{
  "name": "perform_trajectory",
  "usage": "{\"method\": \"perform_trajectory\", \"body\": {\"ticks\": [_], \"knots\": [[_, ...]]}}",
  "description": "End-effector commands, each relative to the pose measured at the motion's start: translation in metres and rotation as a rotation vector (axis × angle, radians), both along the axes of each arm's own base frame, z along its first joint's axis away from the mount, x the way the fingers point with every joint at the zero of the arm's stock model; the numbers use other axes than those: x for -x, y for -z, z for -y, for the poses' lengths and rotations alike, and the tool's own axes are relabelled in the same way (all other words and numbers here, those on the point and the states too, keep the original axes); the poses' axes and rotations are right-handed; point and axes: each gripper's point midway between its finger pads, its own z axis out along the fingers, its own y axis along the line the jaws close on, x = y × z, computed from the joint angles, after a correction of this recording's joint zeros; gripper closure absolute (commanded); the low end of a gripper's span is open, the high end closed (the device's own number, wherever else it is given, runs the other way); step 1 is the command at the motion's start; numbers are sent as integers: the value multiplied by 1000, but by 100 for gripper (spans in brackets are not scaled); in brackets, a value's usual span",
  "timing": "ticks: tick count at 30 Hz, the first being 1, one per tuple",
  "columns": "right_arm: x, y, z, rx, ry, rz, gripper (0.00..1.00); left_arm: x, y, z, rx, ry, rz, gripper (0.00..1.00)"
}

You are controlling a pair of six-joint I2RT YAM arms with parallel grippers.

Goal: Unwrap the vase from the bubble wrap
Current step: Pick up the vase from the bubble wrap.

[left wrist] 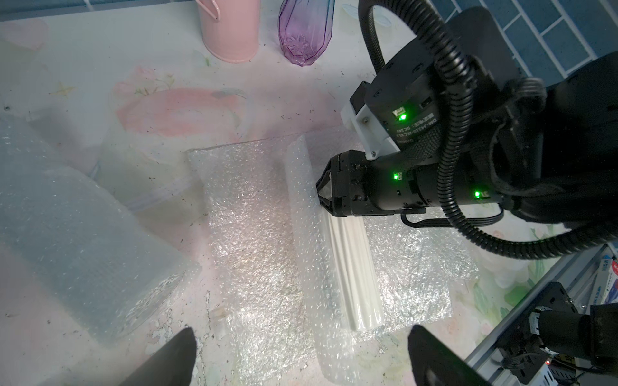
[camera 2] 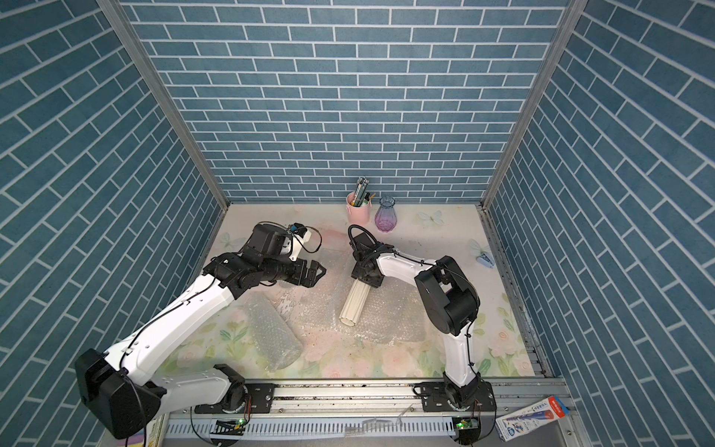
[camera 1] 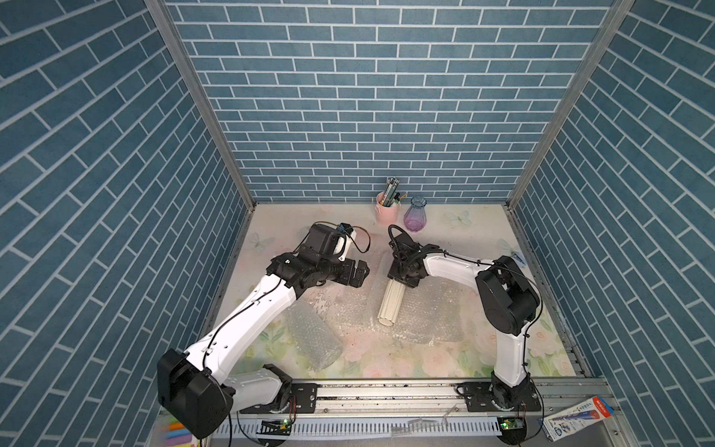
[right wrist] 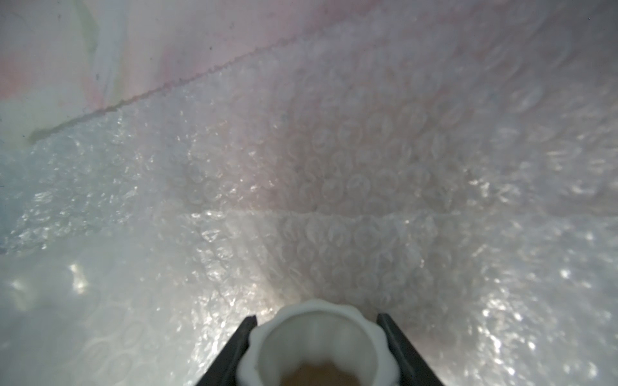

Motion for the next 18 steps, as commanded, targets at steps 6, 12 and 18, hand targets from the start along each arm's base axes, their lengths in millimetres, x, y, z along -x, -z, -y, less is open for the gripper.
{"method": "perform_trajectory", "body": {"ticks": [6, 12, 18], "knots": [[-4, -7, 6, 34, 29, 25, 63, -1, 7, 1, 1, 0, -22, 0], [-4, -21, 5, 45, -3, 71, 69, -1, 8, 0, -5, -3, -21, 0], [-1, -35, 3, 74, -35, 117, 69, -3, 12, -1, -15, -6, -28, 0]]}}
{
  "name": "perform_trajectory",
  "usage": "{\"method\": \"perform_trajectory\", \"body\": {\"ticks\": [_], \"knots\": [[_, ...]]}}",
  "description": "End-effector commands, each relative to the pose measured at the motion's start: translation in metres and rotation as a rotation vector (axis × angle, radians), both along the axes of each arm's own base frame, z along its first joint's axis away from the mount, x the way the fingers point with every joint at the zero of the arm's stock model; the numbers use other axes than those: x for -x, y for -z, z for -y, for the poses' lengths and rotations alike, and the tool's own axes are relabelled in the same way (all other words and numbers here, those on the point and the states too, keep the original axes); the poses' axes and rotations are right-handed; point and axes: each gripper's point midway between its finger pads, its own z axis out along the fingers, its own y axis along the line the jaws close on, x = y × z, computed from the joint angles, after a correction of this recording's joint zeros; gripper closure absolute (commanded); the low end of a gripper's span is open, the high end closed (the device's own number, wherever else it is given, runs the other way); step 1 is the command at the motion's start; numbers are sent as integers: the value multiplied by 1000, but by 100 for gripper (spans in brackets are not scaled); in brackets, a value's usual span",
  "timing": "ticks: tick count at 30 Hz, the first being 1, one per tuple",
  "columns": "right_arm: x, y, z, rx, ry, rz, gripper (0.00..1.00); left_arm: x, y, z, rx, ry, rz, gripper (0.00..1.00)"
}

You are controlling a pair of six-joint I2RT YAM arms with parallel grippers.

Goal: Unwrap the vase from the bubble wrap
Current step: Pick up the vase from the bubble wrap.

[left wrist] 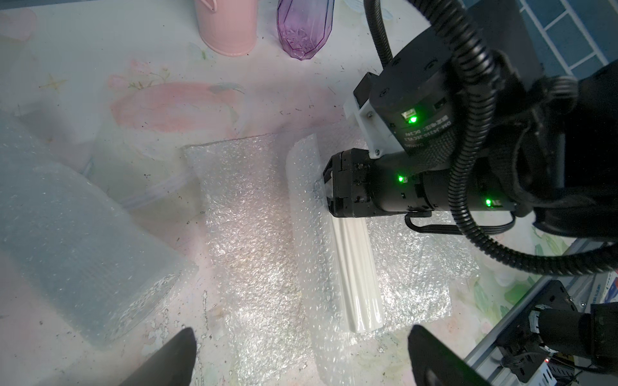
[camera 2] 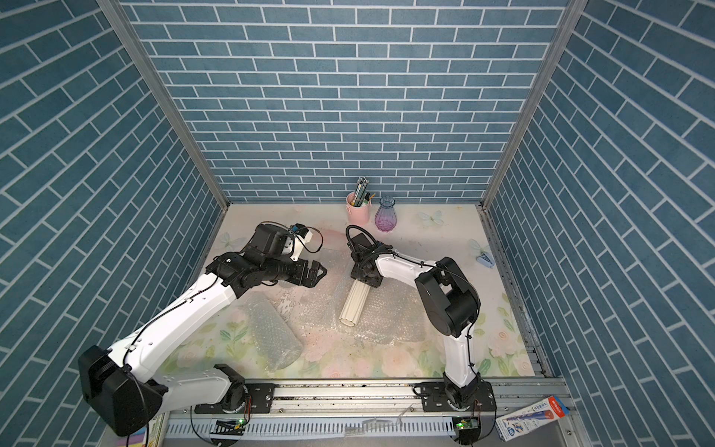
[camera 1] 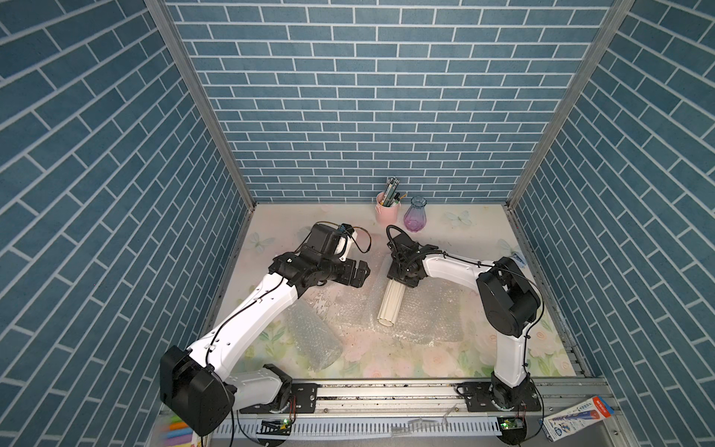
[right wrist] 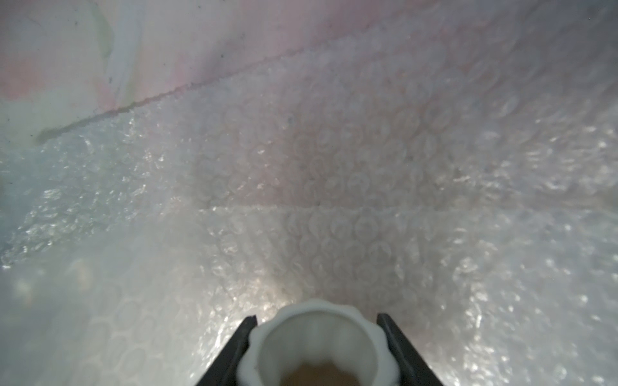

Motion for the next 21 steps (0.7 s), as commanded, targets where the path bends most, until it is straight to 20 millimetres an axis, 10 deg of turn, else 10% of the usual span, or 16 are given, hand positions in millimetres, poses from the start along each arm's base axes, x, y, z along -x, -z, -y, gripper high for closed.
{"method": "perform_trajectory", "body": {"ticks": [1, 21], "knots": [[-2, -30, 3, 40, -25, 78, 69, -2, 8, -2, -12, -8, -17, 1], [26, -113, -1, 176, -120, 382, 69, -2, 11, -2, -21, -8, -32, 0]]}}
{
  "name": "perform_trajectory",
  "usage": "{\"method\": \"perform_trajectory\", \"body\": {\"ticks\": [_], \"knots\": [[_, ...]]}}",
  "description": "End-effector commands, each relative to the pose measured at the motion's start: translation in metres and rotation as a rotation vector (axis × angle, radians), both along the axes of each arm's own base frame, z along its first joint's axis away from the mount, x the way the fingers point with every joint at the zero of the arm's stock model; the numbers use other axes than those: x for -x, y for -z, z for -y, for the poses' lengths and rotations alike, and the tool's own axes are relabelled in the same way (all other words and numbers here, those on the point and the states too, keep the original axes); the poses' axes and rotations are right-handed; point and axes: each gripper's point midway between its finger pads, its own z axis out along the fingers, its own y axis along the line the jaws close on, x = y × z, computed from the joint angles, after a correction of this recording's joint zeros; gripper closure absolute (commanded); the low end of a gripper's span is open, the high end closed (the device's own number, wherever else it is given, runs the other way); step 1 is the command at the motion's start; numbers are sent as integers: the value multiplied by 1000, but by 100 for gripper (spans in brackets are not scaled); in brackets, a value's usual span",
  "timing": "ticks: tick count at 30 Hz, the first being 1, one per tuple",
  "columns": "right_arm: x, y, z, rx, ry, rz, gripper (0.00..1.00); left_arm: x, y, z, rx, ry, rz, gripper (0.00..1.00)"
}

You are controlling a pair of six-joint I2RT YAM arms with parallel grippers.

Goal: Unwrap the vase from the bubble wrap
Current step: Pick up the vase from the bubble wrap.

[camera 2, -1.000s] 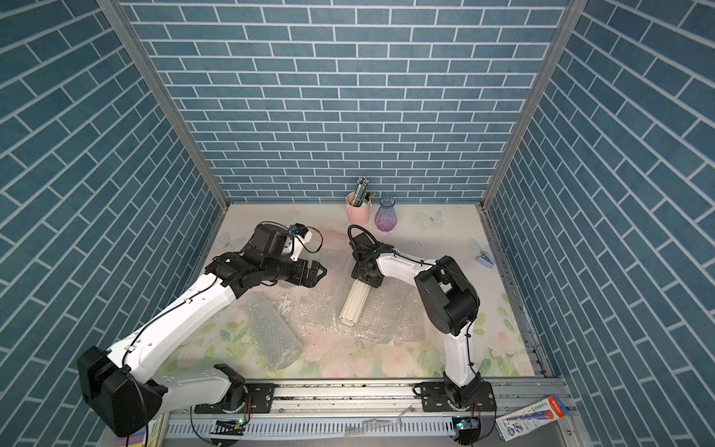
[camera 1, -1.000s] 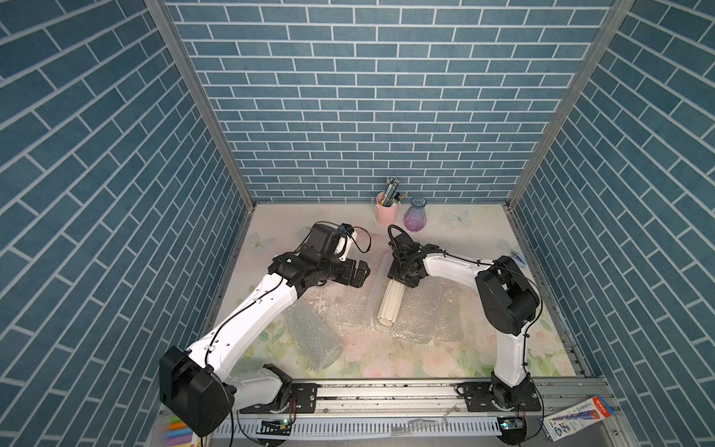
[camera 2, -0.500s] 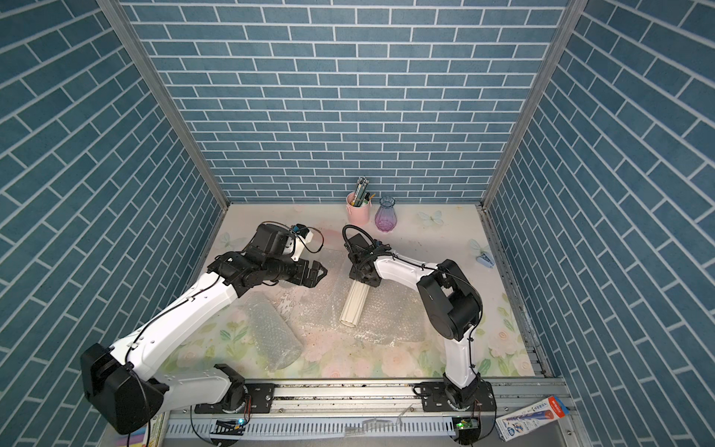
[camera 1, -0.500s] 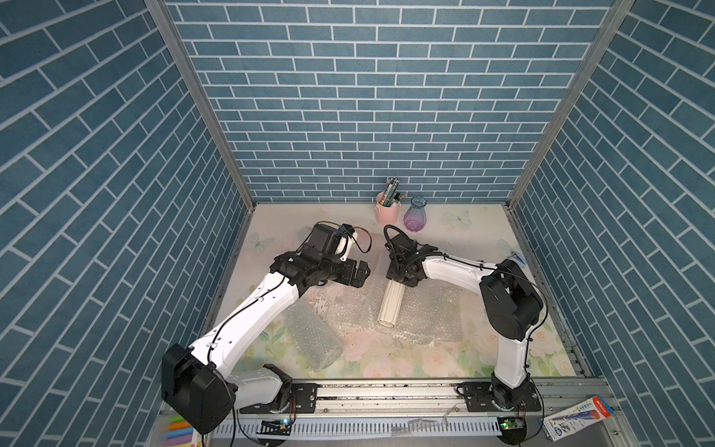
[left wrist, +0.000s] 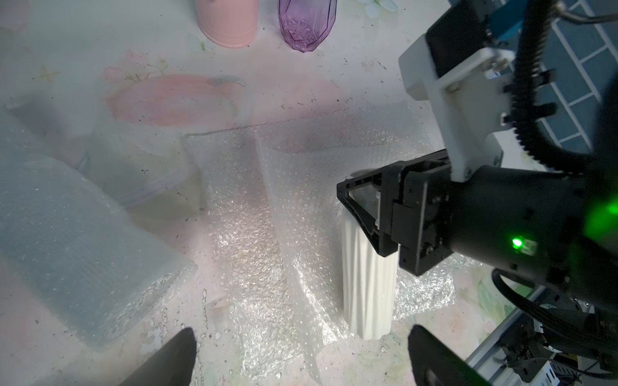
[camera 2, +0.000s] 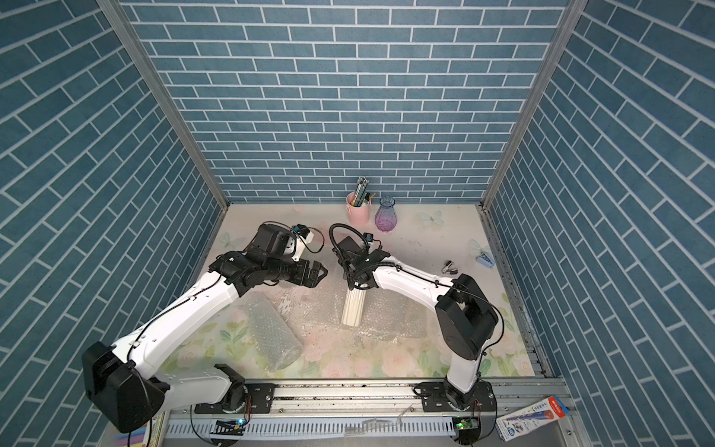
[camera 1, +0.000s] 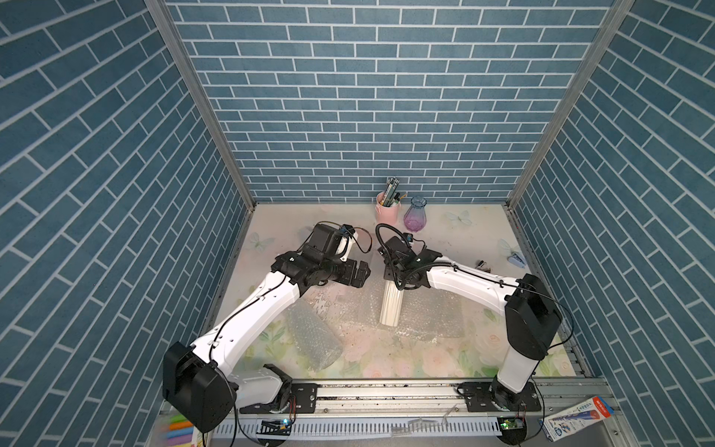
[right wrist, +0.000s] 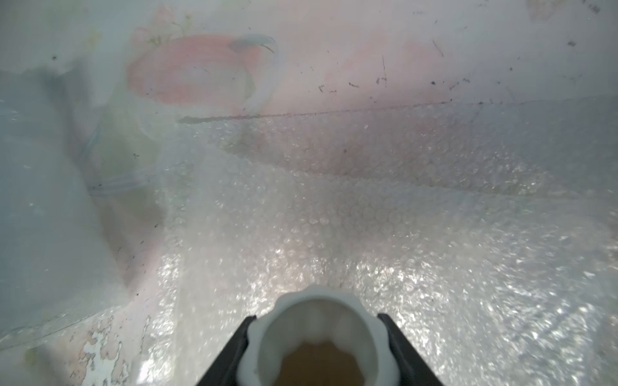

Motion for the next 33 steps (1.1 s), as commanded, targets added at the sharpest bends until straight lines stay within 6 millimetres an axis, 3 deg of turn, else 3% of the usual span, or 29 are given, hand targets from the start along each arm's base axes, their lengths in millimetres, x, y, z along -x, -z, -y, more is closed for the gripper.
{"method": "perform_trajectory", "body": {"ticks": [1, 21, 33], "knots": [[1, -30, 10, 47, 3, 112, 69, -1, 6, -2, -12, -7, -18, 0], [33, -89, -3, 59, -75, 356, 69, -4, 15, -3, -37, -15, -39, 0], [36, -119, -4, 47, -102, 459, 69, -4, 19, -2, -43, -13, -49, 0]]}}
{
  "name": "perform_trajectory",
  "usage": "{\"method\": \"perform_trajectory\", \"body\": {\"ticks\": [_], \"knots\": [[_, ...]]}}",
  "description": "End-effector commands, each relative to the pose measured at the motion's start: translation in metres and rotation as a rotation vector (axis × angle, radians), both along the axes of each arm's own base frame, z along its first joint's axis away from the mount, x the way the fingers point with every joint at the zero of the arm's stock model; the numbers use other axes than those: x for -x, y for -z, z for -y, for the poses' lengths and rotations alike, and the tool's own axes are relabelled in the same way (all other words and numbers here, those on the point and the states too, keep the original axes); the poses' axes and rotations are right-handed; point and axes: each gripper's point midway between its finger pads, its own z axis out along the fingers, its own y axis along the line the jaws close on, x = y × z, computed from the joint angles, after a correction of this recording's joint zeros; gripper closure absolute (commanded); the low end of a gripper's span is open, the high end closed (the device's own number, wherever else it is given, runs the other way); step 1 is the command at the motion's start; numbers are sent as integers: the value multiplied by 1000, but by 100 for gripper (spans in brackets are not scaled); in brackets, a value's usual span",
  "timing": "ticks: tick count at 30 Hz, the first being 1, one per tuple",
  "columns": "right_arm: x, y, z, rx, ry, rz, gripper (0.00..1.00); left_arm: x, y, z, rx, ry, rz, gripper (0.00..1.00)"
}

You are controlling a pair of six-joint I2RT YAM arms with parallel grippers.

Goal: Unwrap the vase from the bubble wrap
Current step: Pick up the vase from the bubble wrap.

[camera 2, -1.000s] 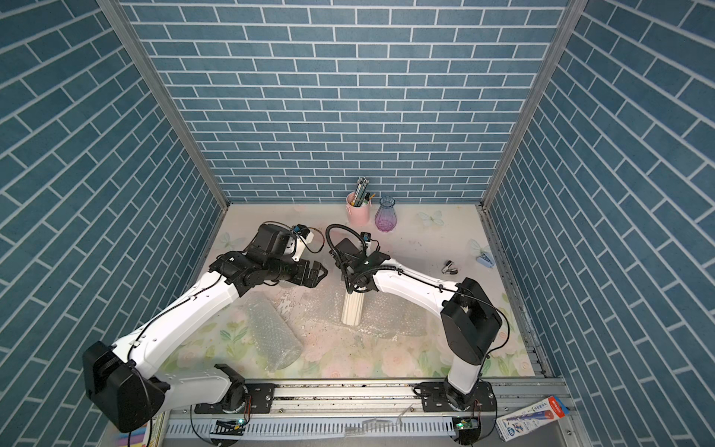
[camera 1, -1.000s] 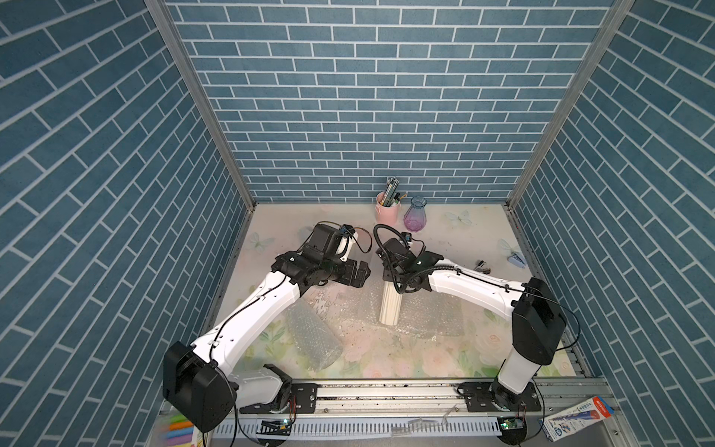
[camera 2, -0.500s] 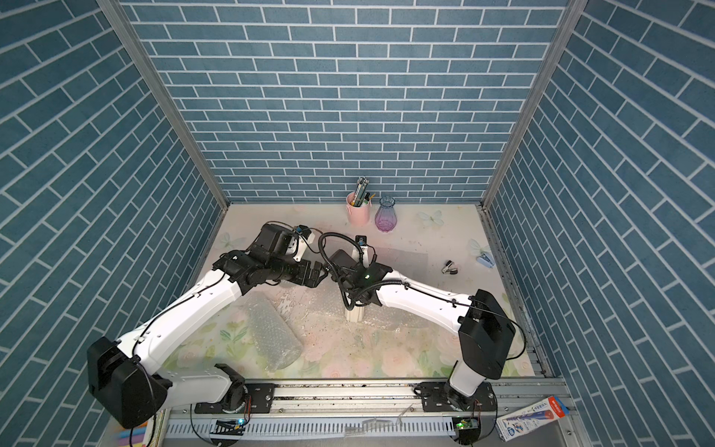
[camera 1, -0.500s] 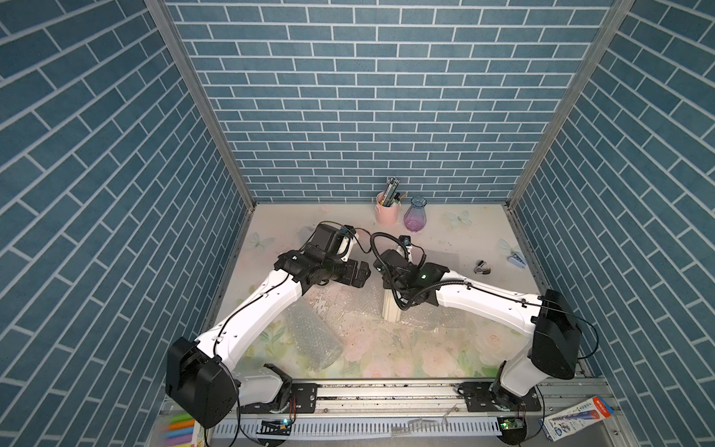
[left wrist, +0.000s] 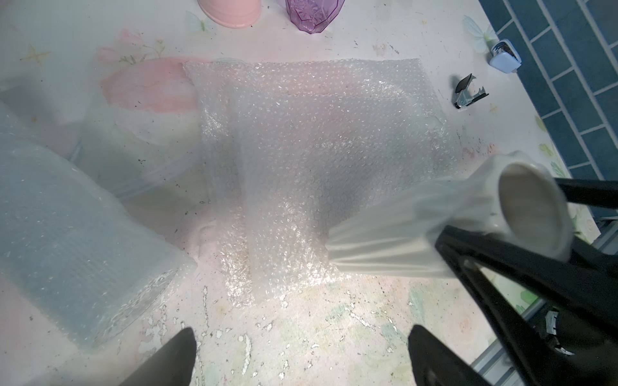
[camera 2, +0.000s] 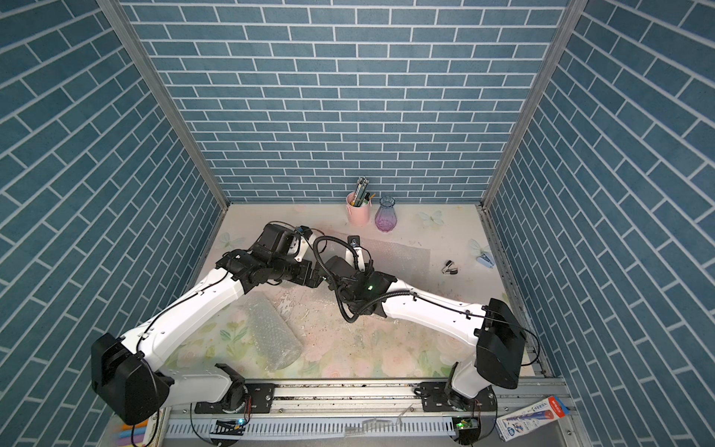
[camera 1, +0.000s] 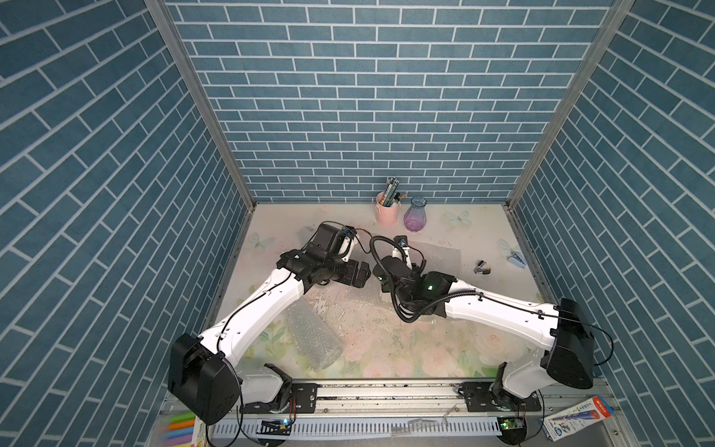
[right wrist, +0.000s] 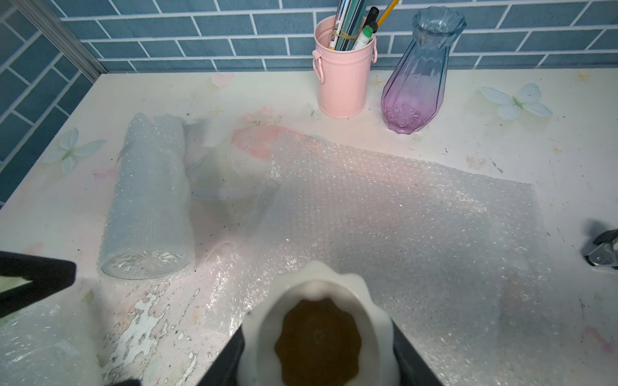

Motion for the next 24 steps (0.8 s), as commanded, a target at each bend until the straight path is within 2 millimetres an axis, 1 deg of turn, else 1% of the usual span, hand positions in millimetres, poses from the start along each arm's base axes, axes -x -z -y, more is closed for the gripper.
{"method": "perform_trajectory", "body": {"ticks": [1, 8, 12, 17, 24], "knots": [[-7, -36, 7, -35, 31, 107, 69, 0, 4, -4, -16, -9, -14, 1], [-13, -60, 15, -6, 34, 191, 67, 0, 5, -3, -17, -7, -20, 0], [-23, -68, 23, 20, 46, 227, 67, 1, 4, -1, -7, 5, -18, 0], [-42, -70, 35, 39, 64, 265, 67, 1, 3, 0, 2, 9, -12, 1], [-81, -67, 64, 27, 93, 310, 66, 2, 1, 1, 9, 15, -15, 0]]}}
